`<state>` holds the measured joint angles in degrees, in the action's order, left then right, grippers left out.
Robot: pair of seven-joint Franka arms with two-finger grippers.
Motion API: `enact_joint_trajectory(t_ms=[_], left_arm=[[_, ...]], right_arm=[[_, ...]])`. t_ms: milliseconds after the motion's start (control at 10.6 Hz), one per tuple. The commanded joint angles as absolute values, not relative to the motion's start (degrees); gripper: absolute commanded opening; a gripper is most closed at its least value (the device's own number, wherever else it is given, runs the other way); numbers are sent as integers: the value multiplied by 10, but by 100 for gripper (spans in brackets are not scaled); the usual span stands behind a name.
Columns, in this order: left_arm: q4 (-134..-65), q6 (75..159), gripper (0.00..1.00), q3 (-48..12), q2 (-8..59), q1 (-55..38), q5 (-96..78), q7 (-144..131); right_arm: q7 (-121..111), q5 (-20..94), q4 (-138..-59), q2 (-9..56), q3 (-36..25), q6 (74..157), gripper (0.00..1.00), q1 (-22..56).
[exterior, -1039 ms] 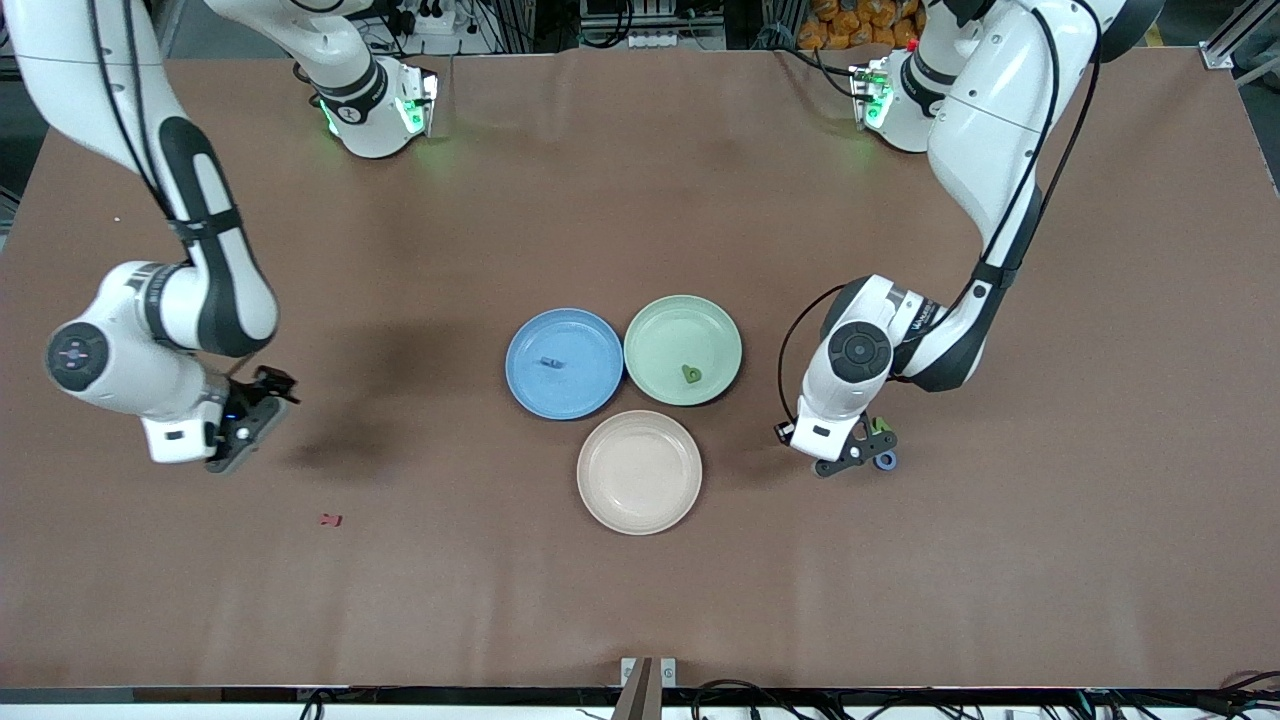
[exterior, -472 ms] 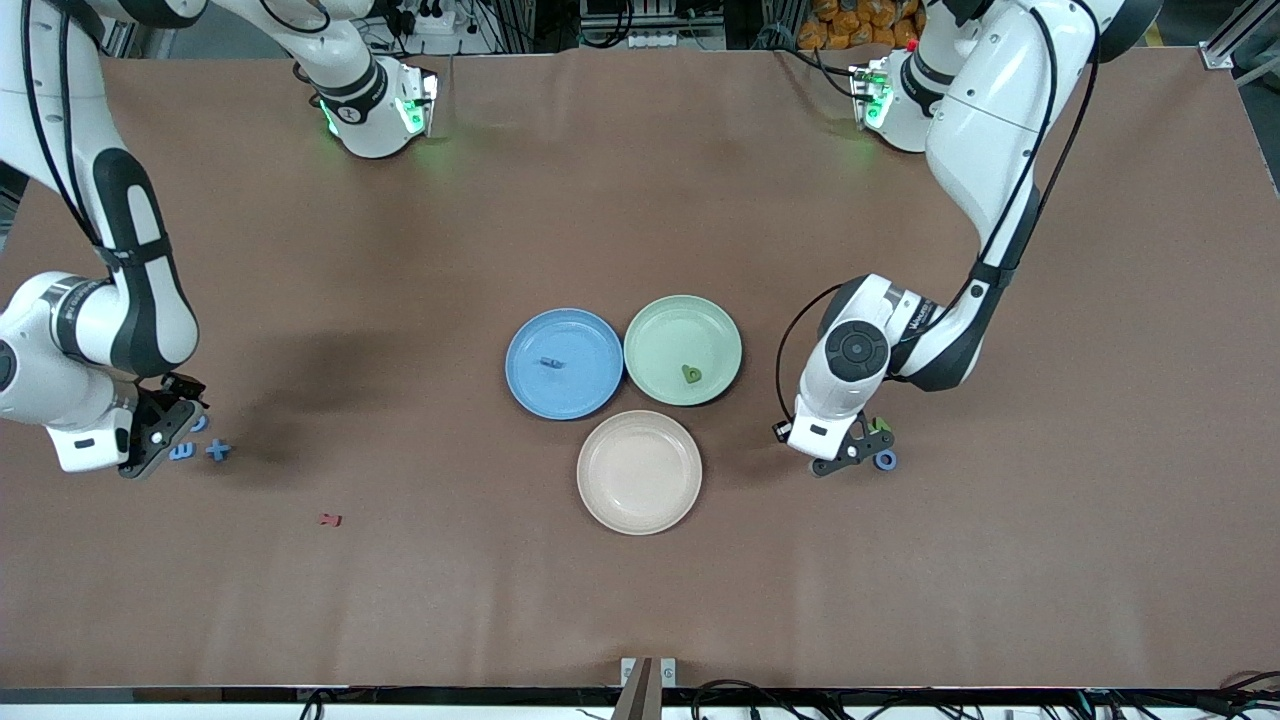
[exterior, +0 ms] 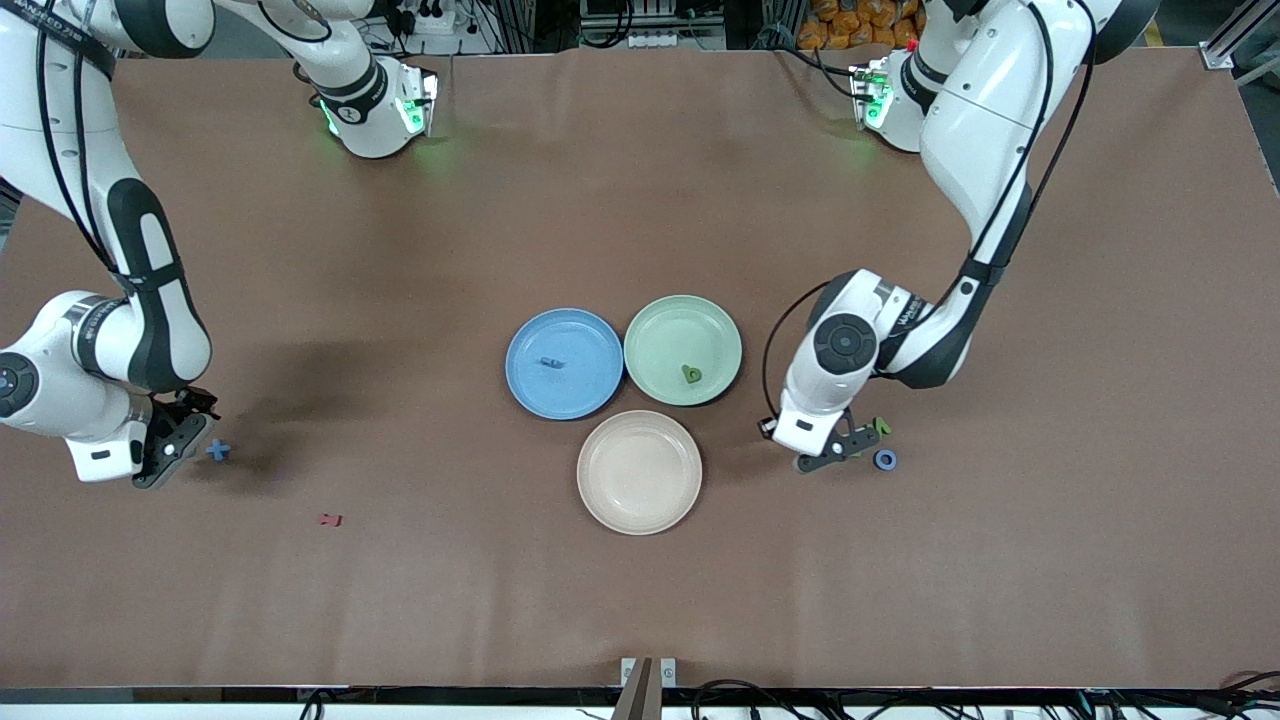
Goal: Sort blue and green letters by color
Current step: 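Place the green letter on the green plate with the left gripper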
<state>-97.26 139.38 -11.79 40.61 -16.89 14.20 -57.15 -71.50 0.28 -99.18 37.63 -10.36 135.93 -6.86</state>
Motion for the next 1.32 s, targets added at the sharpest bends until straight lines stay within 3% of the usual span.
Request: enact_joint_trajectory(t_ms=[0, 378, 472, 567, 756, 850, 1134, 1228], left_arm=[[-960, 1391, 0, -187, 393, -171, 132, -654], [-961, 1377, 0, -216, 377, -239, 133, -732], [-963, 1376, 37, -216, 380, -250, 134, -736], [-966, 1375, 99, -214, 380, -257, 136, -737], [-962, 1354, 100, -214, 374, -252, 141, -736], [-962, 1351, 100, -210, 360, -244, 142, -725], [-963, 1342, 100, -205, 351, -152, 142, -520], [-965, 1342, 100, -206, 354, -125, 142, -456]], right_arm=[[-761, 81, -980, 388, -97, 1359, 100, -77], [-771, 83, -981, 402, -97, 1378, 100, -76], [-771, 83, -981, 408, -97, 1389, 100, -76], [-771, 83, -981, 410, -97, 1397, 100, -76], [-771, 83, -990, 417, -97, 1433, 100, -76], [-772, 83, -991, 418, -97, 1436, 93, -76], [-761, 92, -1030, 408, -96, 1472, 47, -68], [-757, 108, -1044, 395, -96, 1473, 36, -64]])
